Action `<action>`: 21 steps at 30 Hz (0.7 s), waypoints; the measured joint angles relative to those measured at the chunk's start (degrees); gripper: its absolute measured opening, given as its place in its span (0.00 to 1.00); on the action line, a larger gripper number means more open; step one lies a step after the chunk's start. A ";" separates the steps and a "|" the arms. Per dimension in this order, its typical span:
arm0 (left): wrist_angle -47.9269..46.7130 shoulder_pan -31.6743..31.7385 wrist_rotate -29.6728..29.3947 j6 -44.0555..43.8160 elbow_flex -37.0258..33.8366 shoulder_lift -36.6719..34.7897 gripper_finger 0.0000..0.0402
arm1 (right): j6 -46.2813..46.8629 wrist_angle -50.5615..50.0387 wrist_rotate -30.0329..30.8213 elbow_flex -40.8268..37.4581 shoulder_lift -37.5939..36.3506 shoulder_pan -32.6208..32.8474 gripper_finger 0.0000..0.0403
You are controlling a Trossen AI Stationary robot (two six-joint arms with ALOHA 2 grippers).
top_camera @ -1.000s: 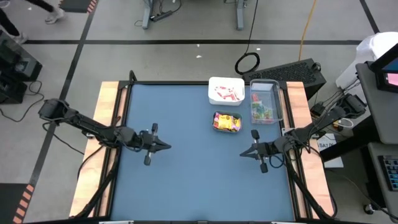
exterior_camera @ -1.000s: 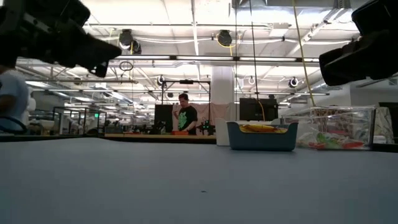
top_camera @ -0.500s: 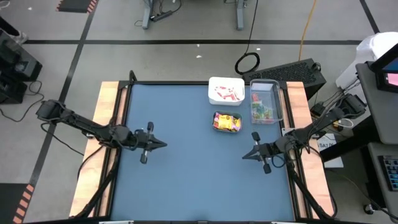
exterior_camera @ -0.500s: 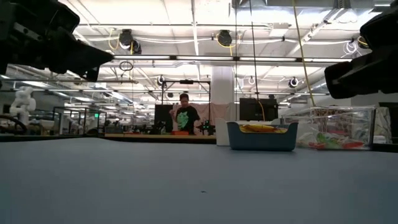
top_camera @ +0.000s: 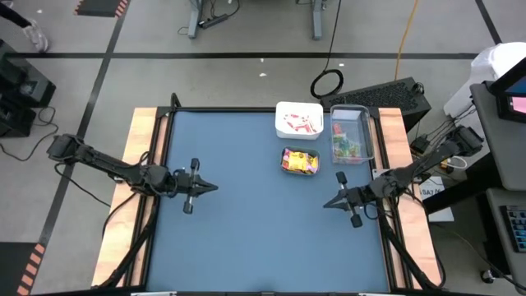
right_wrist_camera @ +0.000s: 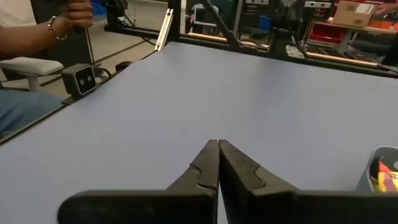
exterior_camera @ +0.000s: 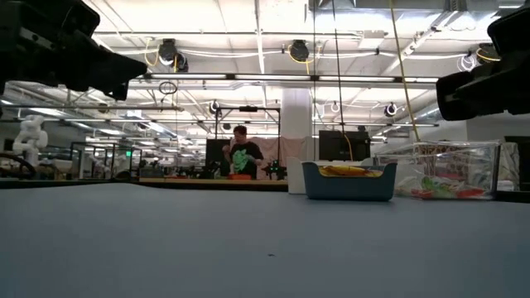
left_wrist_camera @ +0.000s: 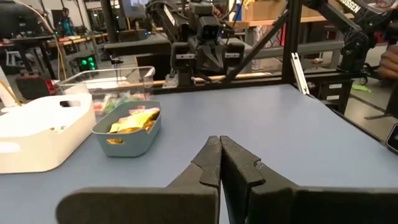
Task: Sort candy
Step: Return to Home Position
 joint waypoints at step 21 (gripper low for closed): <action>-18.72 0.00 -0.12 0.28 0.00 -19.74 0.01 | -1.13 -16.20 0.00 0.00 -16.97 0.00 0.00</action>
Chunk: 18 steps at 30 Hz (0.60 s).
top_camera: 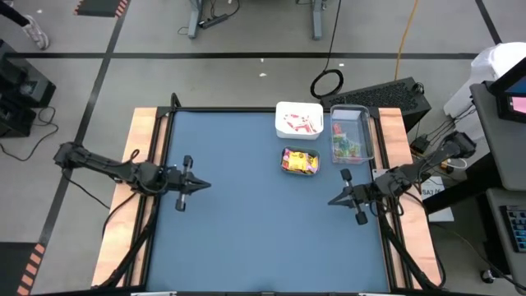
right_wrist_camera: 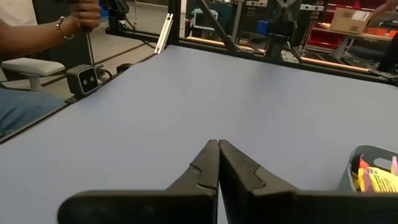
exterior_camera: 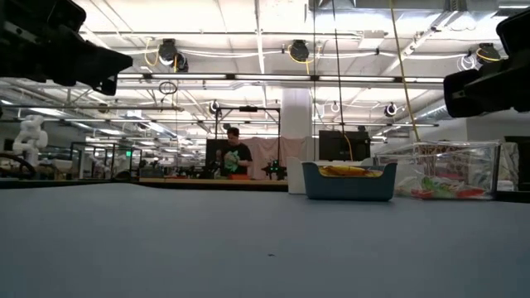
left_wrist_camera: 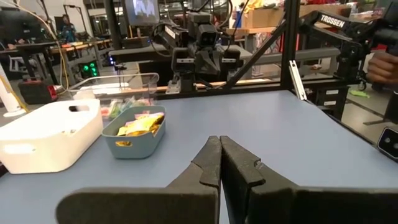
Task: Sort candy
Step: Return to Home Position
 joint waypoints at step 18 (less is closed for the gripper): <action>-16.07 0.02 0.09 -0.33 0.00 -15.52 0.01 | -2.89 -5.34 -0.14 0.07 -6.22 0.00 0.00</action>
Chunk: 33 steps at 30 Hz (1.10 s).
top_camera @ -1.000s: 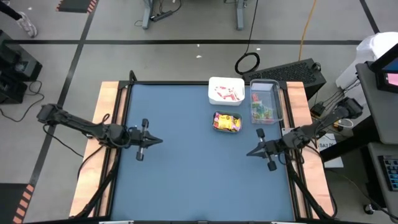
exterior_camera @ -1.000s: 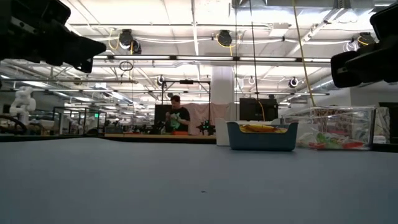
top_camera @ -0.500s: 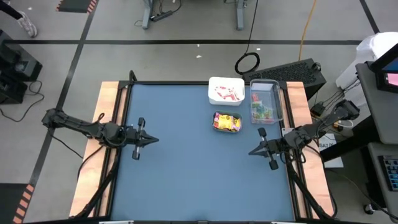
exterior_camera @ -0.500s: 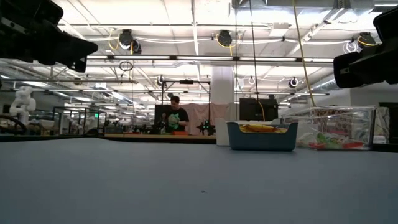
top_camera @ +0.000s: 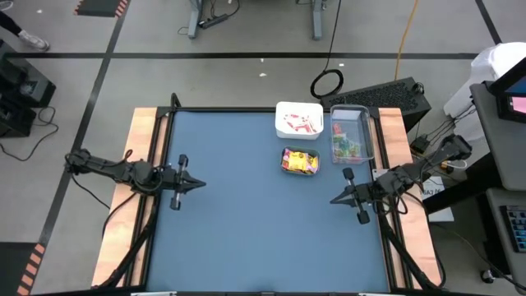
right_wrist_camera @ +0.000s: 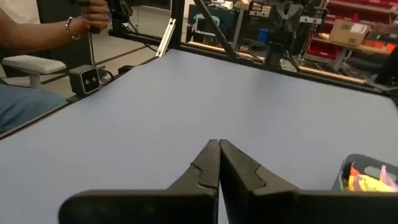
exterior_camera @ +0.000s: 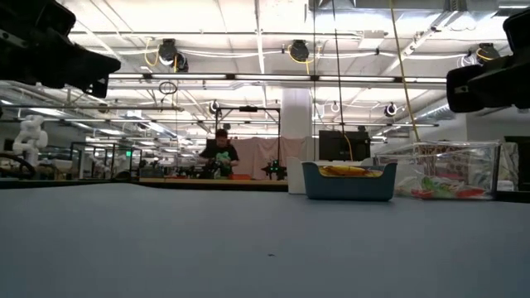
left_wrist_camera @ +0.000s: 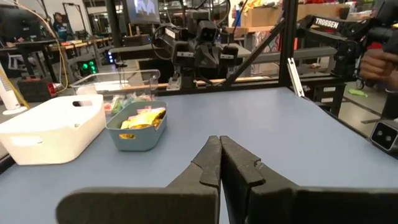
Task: Sort candy
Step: Return to Home Position
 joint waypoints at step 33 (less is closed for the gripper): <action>-2.19 3.79 1.73 2.99 0.11 -3.86 0.01 | -6.81 -1.10 -6.09 0.02 -6.42 -13.25 0.00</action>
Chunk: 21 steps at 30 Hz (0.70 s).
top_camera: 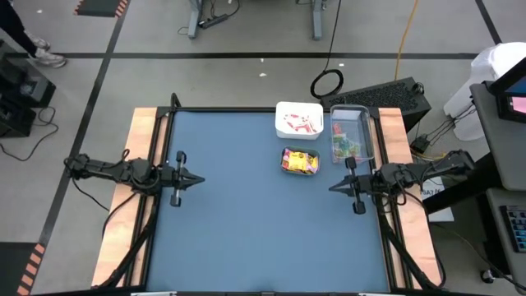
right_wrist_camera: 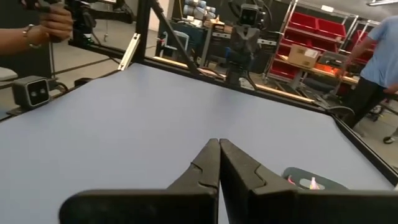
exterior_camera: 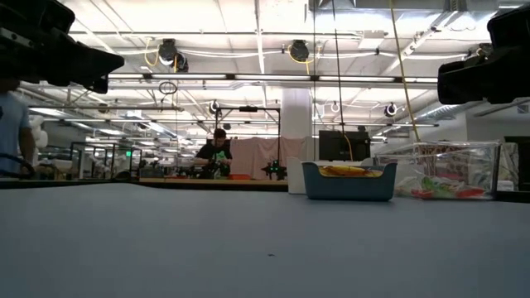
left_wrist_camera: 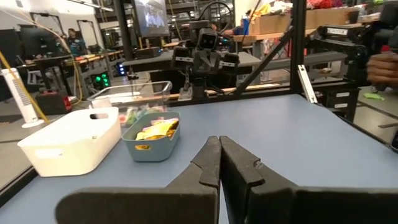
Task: Sort candy
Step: Return to Home Position
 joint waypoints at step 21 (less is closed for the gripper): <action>0.10 0.95 0.64 -1.80 -0.07 0.00 0.01 | -5.77 -0.46 -4.09 -0.07 -5.62 -2.58 0.00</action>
